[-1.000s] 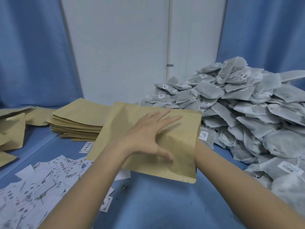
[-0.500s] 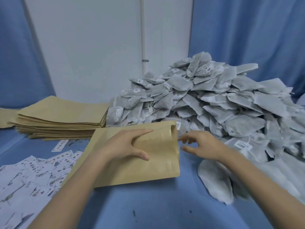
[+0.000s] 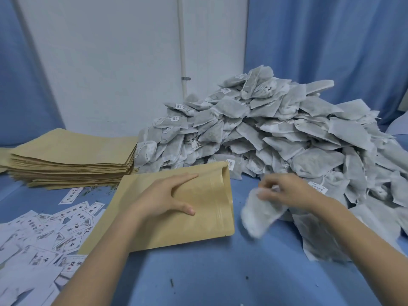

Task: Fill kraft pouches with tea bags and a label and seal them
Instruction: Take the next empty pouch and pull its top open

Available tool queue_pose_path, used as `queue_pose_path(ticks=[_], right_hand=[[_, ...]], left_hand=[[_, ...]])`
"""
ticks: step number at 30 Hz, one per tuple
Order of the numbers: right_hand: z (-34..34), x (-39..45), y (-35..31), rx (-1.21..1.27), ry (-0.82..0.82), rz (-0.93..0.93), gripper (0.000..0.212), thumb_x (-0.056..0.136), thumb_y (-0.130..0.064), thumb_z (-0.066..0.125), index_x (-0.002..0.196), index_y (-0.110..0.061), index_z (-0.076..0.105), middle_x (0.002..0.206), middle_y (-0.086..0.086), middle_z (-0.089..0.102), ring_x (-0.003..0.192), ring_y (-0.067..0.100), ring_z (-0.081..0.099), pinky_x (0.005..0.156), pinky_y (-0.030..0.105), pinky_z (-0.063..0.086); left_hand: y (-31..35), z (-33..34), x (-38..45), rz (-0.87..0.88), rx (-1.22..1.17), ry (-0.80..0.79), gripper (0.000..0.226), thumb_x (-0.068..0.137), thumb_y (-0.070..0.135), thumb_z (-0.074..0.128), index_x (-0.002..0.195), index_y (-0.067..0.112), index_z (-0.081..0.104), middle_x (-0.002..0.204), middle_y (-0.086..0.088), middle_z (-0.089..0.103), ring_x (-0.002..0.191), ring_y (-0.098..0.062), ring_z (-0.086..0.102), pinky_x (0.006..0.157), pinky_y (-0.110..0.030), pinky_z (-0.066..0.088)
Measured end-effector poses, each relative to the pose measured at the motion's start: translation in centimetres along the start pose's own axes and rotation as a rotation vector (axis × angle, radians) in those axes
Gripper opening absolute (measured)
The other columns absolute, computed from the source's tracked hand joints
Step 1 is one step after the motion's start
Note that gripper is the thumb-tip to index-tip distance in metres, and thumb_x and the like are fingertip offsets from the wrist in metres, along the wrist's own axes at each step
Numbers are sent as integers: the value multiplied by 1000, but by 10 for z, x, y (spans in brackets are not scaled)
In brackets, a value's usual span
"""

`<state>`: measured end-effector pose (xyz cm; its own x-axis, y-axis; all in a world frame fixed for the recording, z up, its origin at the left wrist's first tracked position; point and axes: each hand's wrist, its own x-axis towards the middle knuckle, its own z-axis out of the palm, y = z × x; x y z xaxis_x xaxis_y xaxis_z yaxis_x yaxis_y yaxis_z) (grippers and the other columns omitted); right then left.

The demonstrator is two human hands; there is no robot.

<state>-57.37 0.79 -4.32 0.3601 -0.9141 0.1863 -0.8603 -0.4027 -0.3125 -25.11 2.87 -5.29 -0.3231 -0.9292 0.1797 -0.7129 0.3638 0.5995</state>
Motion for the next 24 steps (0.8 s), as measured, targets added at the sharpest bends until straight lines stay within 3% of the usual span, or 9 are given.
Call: queue_pose_path(ticks=[3,8,10,13,15,17,19,21,24], right_hand=[[2,3,-7,159,323,129,14,78,-42,69,77,-32,60,80,-12,65,77,9,59,69,23,40],[25,21,-54,349,446,245,15,74,-35,72,75,-22,64,70,-8,63,69,9,57,61,19,39],[40,28,-75,385,340,197,7,79,-24,66,77,-19,63,72,-8,60,74,12,57,58,12,36],[53,29,-92,572,-110,37,13,88,-17,55,94,-22,66,91,-8,63,88,10,59,65,7,39],[47,26,-81,563,-113,-41,22,90,-14,53,105,-22,68,91,-12,66,80,-5,57,73,11,43],[40,22,-57,434,58,-17,30,89,-6,51,105,-23,69,91,-13,68,81,-10,58,78,9,43],[34,16,-30,196,83,63,38,84,-6,50,111,-27,66,109,-9,64,105,3,56,91,19,42],[33,10,-5,-272,-117,101,40,82,-20,50,118,-33,59,125,-7,51,124,14,40,99,31,34],[38,7,9,-724,-276,62,29,84,-26,48,110,-32,60,121,-4,53,118,18,42,95,32,27]], left_hand=[[-4,-4,-2,-23,-9,51,87,55,35,89,118,66,38,139,29,39,124,11,32,98,-7,23],[2,-4,-5,-14,-17,80,87,53,38,89,115,71,37,144,25,37,128,10,28,102,-16,24],[6,0,-4,-5,-45,97,87,52,39,89,114,72,37,145,24,37,135,5,27,108,-21,24],[9,4,-1,-4,-24,96,88,52,41,89,116,70,36,148,21,34,139,-1,26,115,-29,22],[7,4,0,-24,3,99,87,53,44,87,117,69,35,148,19,35,139,-3,26,115,-31,22],[3,5,1,-43,38,113,87,54,46,86,121,66,35,149,16,35,139,-6,27,115,-31,22],[0,7,3,-65,42,114,89,55,46,86,128,60,37,150,14,35,140,-8,26,116,-34,21],[-1,10,6,-81,46,106,90,55,46,86,131,56,39,150,13,35,140,-8,27,115,-35,21],[-2,13,9,-97,57,105,90,55,46,86,132,54,40,149,13,37,139,-8,29,115,-36,22]])
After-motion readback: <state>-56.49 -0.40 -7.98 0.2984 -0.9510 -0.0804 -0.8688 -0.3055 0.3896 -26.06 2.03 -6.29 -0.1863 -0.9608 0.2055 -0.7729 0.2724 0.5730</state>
